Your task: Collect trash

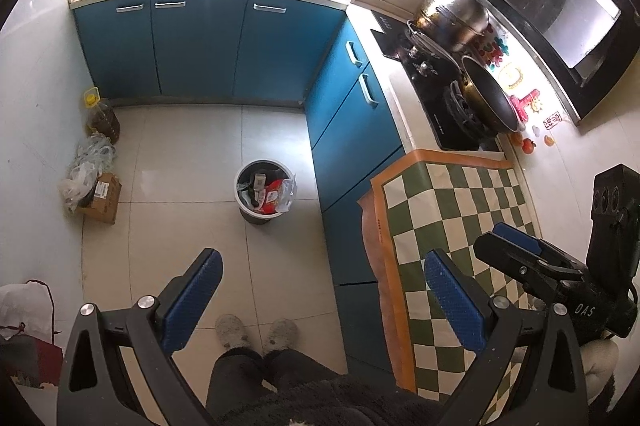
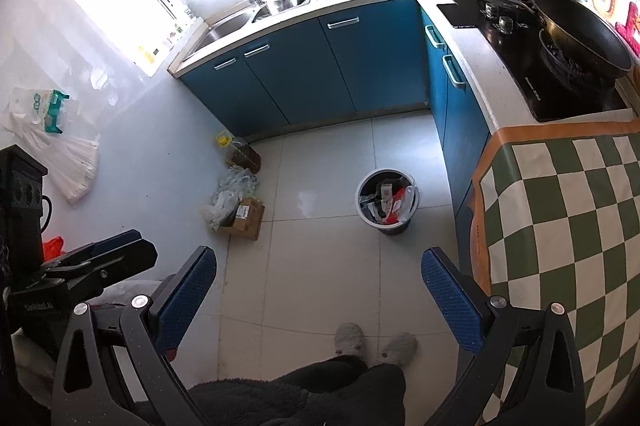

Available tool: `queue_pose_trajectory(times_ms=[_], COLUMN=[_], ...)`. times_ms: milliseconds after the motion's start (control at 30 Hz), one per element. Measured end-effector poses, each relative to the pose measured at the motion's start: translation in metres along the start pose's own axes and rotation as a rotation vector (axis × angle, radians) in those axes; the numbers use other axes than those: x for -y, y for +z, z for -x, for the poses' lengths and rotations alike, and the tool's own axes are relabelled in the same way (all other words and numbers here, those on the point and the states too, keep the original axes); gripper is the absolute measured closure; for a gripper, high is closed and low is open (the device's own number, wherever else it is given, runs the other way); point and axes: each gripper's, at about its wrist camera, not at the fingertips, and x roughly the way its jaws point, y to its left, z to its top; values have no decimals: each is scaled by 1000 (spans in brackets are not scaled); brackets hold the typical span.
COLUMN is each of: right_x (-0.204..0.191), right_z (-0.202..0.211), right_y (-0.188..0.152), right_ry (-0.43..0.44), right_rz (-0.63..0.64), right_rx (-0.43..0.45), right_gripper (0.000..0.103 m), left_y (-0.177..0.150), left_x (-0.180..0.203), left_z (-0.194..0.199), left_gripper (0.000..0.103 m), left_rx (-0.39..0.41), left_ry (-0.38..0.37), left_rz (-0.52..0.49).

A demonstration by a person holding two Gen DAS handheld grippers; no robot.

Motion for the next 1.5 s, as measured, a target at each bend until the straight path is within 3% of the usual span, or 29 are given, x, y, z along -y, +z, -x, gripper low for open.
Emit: queue_pose_trajectory(times_ms=[1500], right_x=[-1], right_z=[-1], right_y=[6], right_ry=[5], right_rz=[9], right_rx=[-23], right_gripper=[0], left_y=[5], left_x=[8], left_z=[-4], left_gripper=[0], left_rx=[-7], left_ry=[-18], left_rz=[-27])
